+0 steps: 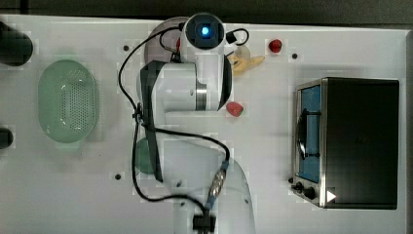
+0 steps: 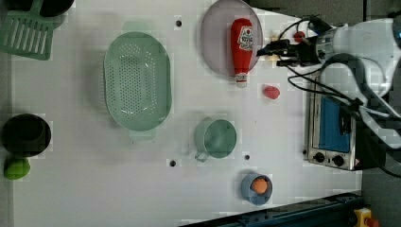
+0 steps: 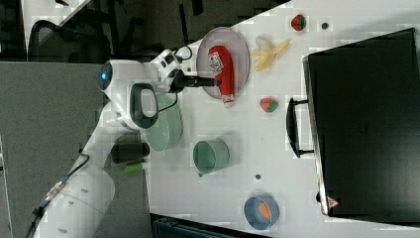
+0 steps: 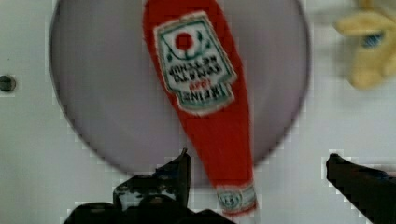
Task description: Pick ketchup from plate and place it on table.
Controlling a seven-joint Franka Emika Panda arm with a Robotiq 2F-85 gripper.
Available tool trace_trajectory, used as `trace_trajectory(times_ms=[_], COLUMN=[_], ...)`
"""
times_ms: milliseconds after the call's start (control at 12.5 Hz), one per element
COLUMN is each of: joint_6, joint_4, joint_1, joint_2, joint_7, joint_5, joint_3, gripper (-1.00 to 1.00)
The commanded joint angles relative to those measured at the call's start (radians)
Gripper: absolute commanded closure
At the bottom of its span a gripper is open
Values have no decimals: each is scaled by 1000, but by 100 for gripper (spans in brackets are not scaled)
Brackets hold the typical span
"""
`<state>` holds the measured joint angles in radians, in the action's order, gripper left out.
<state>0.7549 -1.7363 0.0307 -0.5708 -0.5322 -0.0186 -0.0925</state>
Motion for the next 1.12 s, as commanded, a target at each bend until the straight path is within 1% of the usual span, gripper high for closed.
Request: trace_trajectory(times_ms=[80, 400, 560, 800, 880, 1120], joint_6=[93, 199, 244, 253, 261, 271], joint_4=[18, 35, 46, 46, 48, 54], joint_1=[-27, -32, -32, -32, -33, -32], joint_2=[-53, -135, -166, -193, -195, -195], joint_7=[-145, -145, -145, -145, -145, -144], joint_5=[23, 96, 105, 105, 105, 105], joint_3=[-9, -3, -3, -2, -1, -1], gripper=[-100, -100, -100, -100, -92, -21])
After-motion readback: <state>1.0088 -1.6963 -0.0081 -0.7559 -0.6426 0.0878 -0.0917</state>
